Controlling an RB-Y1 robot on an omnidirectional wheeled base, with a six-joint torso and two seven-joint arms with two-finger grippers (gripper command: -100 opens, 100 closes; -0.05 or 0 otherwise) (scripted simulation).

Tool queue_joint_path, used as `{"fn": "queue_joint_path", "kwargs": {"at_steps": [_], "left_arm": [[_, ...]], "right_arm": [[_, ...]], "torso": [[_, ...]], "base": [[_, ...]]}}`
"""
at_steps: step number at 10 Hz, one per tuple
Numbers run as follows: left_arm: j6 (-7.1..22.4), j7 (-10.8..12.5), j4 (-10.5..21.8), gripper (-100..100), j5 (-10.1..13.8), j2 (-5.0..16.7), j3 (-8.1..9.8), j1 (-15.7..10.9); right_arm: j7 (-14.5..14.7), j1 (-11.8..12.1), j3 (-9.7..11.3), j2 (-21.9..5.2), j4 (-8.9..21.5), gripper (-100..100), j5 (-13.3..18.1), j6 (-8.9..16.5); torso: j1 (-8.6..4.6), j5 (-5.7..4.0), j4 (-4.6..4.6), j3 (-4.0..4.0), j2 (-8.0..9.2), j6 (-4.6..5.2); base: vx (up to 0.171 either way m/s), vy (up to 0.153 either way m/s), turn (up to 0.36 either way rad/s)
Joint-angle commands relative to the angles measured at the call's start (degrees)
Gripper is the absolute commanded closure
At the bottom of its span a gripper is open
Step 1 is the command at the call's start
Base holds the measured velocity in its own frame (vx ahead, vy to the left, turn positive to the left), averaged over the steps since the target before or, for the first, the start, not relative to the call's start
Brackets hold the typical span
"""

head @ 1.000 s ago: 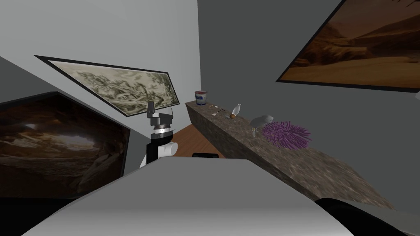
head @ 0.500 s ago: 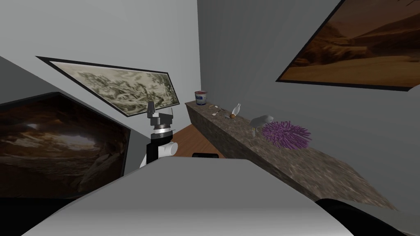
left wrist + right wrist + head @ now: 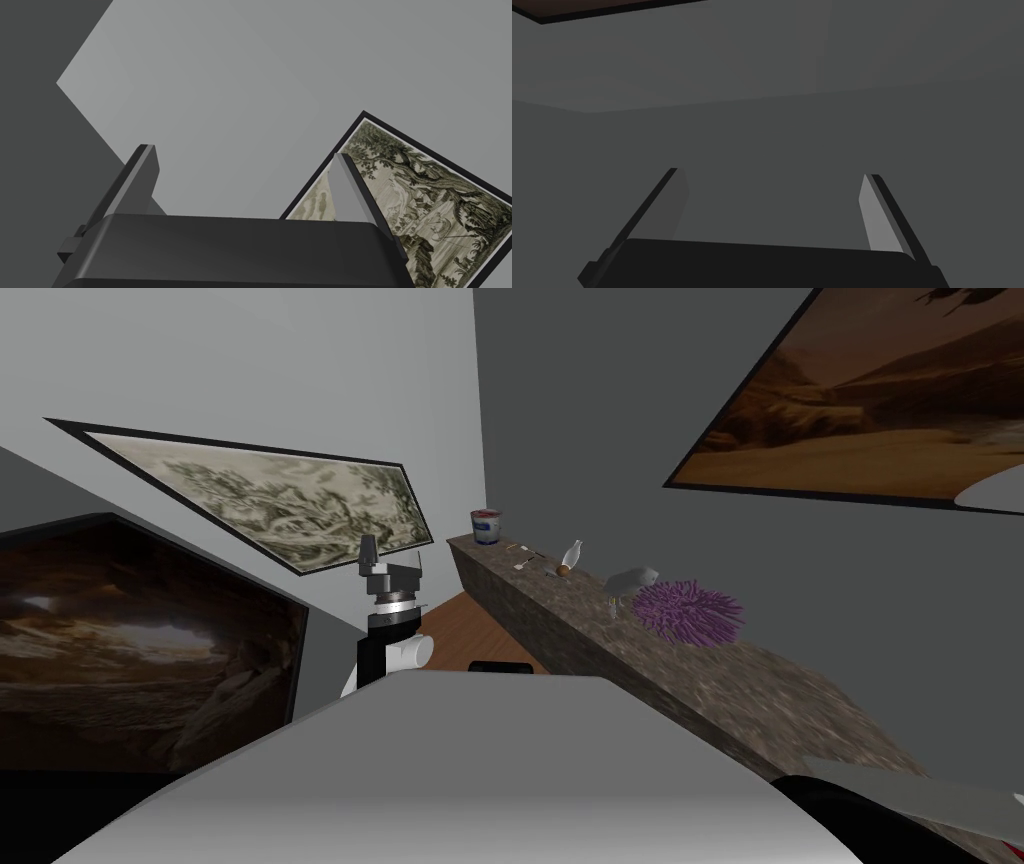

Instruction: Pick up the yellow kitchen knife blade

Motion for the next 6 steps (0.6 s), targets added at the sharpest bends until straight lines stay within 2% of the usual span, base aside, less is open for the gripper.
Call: {"fn": "queue_joint_path", "kwargs": {"at_steps": [1, 6], "left_arm": [[0.00, 0.00, 0.00, 0, 0.00, 0.00, 0.00, 0.00], [0.00, 0.00, 0.00, 0, 0.00, 0.00, 0.00, 0.00]], "right_arm": [[-0.14, 0.22, -0.11, -0.22, 0.16, -100, -2.86, -0.16], [-0.14, 0.22, -0.11, -0.22, 0.16, -100, -11.02, -0.16]], "torso": [[0.00, 0.00, 0.00, 0.00, 0.00, 0.00], [0.11, 0.03, 0.01, 0.01, 0.00, 0.01]], "base": [[-0.002, -0.008, 0.017], [0.000, 0.000, 0.000]]}}
